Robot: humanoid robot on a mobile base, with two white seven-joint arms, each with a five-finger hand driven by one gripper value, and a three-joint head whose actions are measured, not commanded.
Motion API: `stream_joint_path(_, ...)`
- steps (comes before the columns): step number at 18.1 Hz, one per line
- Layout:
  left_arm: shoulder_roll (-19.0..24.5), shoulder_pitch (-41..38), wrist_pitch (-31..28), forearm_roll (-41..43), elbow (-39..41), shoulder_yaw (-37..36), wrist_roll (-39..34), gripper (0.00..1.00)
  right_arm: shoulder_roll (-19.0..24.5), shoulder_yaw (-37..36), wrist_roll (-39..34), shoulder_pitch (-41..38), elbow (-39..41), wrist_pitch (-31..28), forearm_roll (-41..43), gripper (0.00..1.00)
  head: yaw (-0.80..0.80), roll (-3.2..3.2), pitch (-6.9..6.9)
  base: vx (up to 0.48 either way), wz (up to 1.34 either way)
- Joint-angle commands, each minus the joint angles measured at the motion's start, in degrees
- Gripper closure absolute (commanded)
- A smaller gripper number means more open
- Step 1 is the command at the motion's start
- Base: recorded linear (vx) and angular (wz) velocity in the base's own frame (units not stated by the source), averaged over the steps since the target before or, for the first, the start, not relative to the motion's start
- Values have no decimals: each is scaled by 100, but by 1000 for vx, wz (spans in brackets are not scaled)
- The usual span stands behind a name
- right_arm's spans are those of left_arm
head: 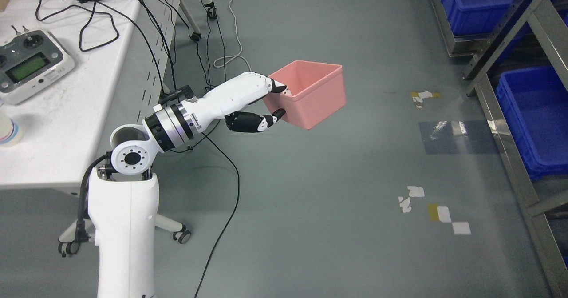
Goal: Place storage box into left shelf container
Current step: 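Hold the pink box in the left hand while turning toward the bin shelving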
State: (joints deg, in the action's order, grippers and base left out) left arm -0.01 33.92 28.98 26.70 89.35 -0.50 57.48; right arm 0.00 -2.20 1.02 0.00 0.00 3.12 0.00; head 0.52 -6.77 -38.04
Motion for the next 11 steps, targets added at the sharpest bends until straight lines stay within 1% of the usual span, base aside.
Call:
stream_joint_path(1, 101, -26, -7, 2, 91, 15, 9, 99, -100, 0, 3, 106, 100, 5, 0, 1, 0, 0, 0, 498, 82)
stream_joint_path(4, 101, -52, -7, 2, 91, 15, 9, 99, -100, 0, 3, 106, 100, 5, 0, 1, 0, 0, 0, 438, 60)
stream_joint_path(6, 101, -113, 2, 2, 91, 15, 9, 98, -100, 0, 3, 106, 100, 5, 0, 1, 0, 0, 0, 529, -11)
stream_joint_path(11, 101, -149, 2, 2, 91, -2, 9, 98, -100, 0, 3, 106, 100, 5, 0, 1, 0, 0, 0, 454, -95)
